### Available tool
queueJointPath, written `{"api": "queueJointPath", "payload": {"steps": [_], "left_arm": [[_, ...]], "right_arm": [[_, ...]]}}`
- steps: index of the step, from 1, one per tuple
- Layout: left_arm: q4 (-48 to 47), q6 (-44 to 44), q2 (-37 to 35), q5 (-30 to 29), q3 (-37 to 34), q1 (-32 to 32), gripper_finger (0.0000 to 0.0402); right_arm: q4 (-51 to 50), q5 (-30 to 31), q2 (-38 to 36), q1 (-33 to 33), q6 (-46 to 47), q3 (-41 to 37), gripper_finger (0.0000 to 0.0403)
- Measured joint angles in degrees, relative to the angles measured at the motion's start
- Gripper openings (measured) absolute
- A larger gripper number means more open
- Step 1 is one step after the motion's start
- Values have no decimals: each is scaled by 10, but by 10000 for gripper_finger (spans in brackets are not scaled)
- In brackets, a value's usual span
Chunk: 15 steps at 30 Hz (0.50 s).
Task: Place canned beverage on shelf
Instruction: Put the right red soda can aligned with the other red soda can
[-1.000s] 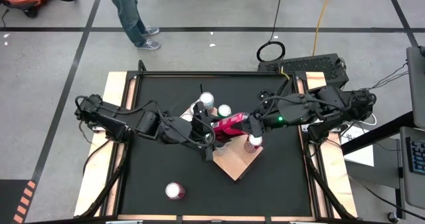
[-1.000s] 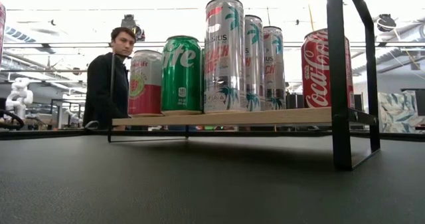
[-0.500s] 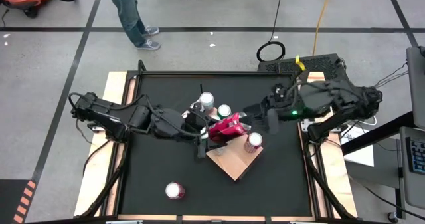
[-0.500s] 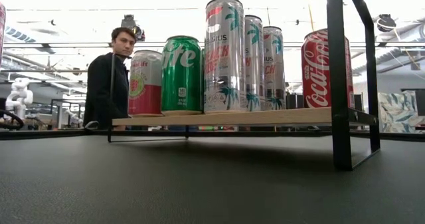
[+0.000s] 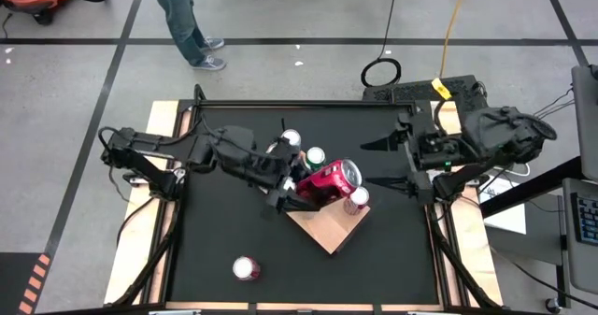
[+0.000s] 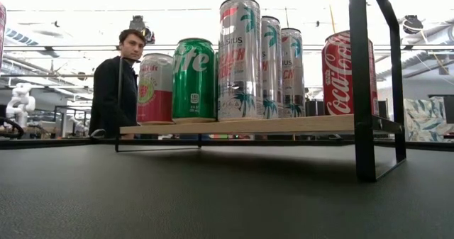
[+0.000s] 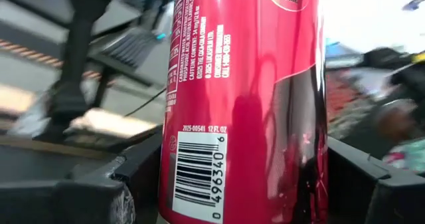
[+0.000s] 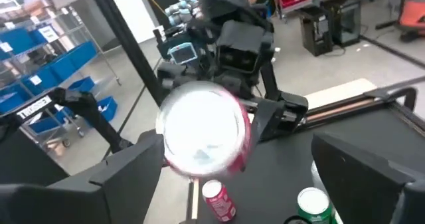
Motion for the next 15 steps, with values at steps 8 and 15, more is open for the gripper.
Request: {"api": "queueJointPath", "payload": {"steps": [8,15], "left_arm": [[107,-49,10,139,0,39,292],[161,-84,32,198,0,55,292]], "right_arm": [[64,29,4,30,-38,-45,356],[213,32,4,32,-89,-109,356]]}}
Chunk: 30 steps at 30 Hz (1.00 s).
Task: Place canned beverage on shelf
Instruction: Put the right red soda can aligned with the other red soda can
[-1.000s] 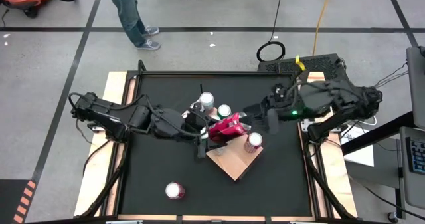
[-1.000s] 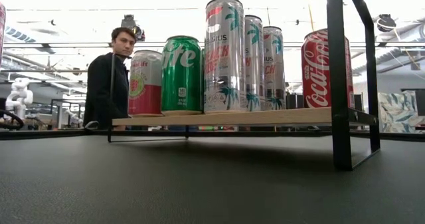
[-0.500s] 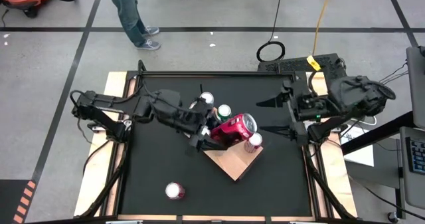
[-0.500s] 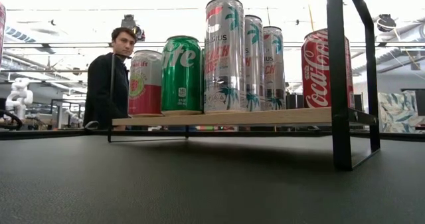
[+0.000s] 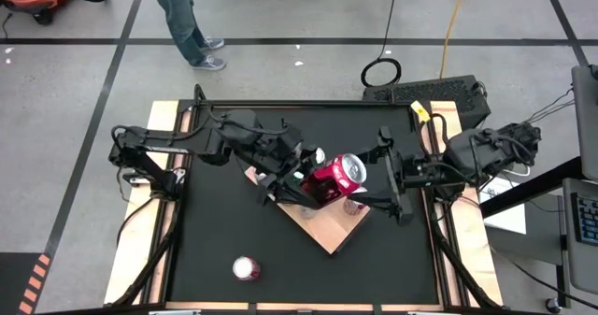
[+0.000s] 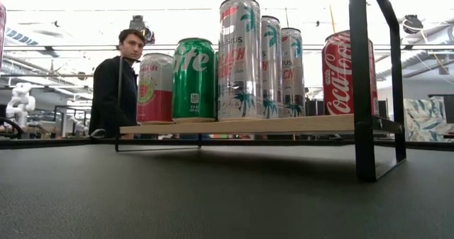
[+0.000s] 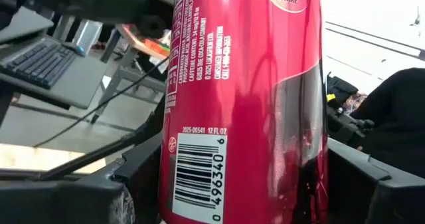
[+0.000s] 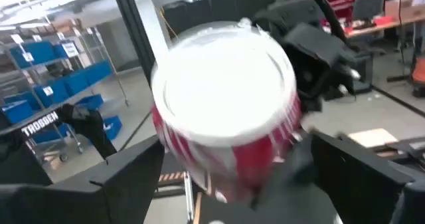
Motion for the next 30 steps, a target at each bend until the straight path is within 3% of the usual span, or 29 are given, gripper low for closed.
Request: {"api": "queueJointPath", "payload": {"steps": [10,22,30], "left_arm": [[43,-12,25,0,0,-1,292],[50,-14,33,0,0,-1,293],[32,-13,33,-15,0,-2,303]], "right_arm": [[48,-15,2,0,-16,-10,353],[62,-31,11,-2,-12,-9,278],[54,-25,9,-2,-12,-9,269]]}}
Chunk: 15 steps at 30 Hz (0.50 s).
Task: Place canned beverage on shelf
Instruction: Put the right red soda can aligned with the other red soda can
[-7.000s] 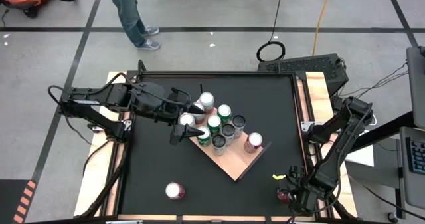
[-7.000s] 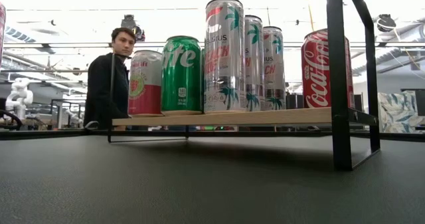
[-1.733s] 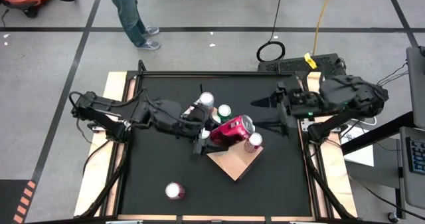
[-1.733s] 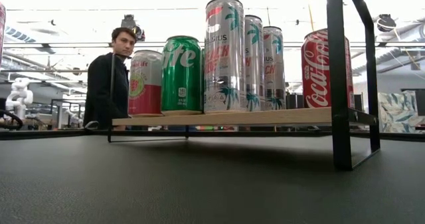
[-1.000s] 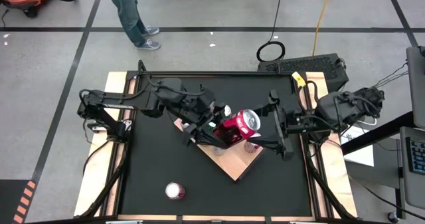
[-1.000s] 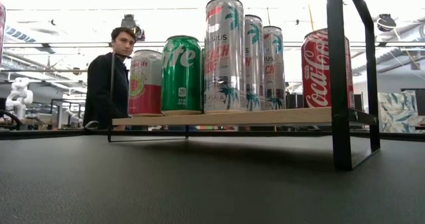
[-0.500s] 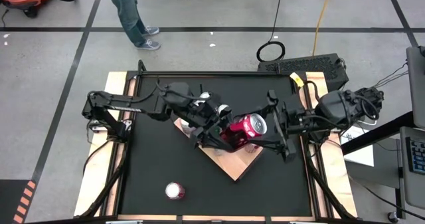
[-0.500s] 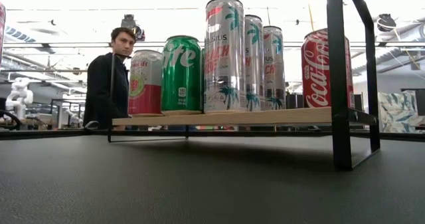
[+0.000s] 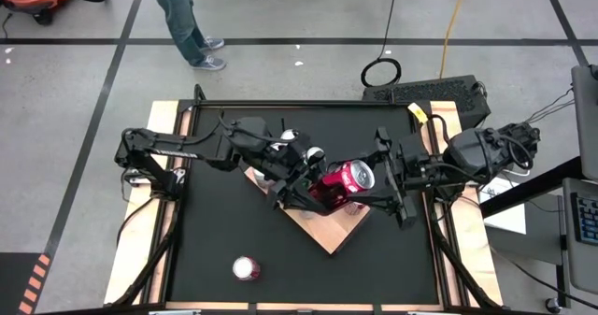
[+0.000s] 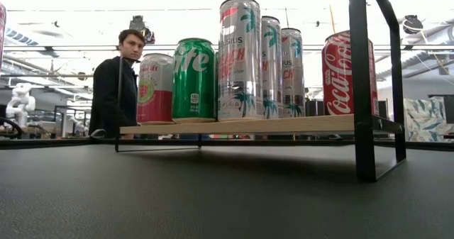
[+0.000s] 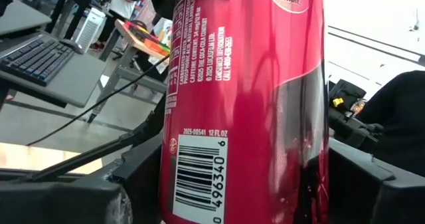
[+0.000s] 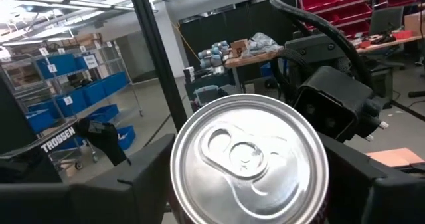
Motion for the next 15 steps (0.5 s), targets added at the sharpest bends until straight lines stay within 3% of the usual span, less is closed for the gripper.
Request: {"api": "queueJointPath", "payload": {"steps": [7,15], "left_arm": [[-6,0,0,-37,0,2,355],[-28,4,-1,-58,1,2,365]], "right_arm": [[-9,21,-2,0,6,-1,268],[-23,30,-1,-10,45,-2,268]]}}
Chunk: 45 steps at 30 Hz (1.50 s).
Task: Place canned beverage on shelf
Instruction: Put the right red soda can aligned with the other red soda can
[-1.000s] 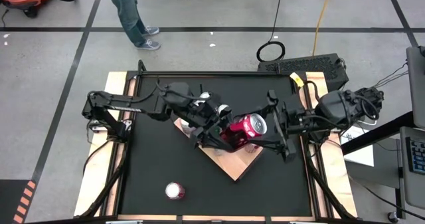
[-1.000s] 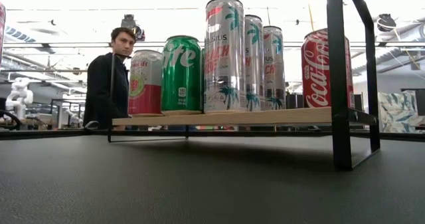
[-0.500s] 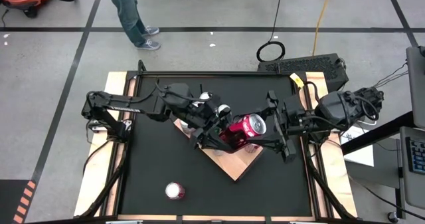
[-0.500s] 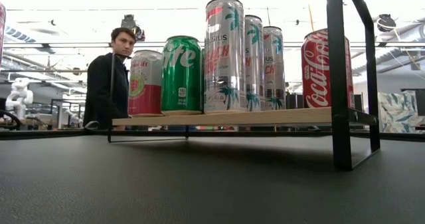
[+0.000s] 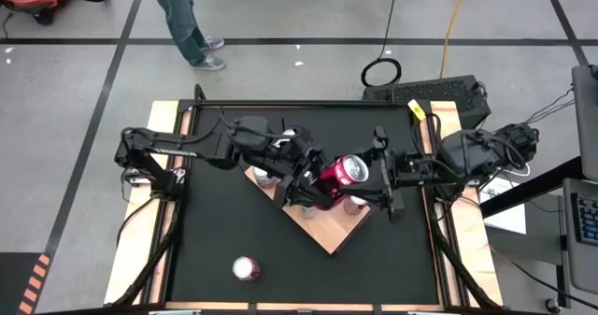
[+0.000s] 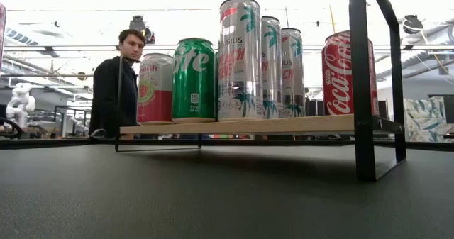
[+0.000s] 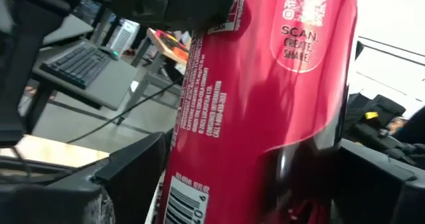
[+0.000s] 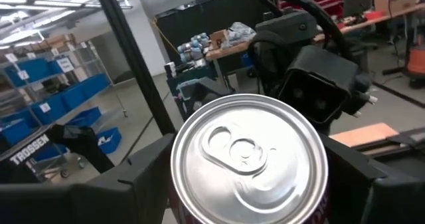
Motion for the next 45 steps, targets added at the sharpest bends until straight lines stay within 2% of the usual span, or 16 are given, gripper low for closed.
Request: {"api": "queueJointPath", "payload": {"steps": [9,17,27,34,41,45], "left_arm": [[-21,82,-5,-87,0,-4,366],[-70,85,-7,-101,0,-3,366],[-144,107,-50,-161,-1,7,366],[-187,131,-76,-218,-1,5,366],[-196,133,-78,-280,-1,-26,366],[-204,132,-74,-358,-1,-56,366]], "right_arm": [[-25,2,-3,-19,87,0,267],[-74,28,-3,-20,118,0,268],[-101,77,-9,-22,159,1,267],[-124,88,-11,-24,199,1,267],[-175,96,-11,-24,254,2,267],[-201,123,-11,-24,286,2,267]]}}
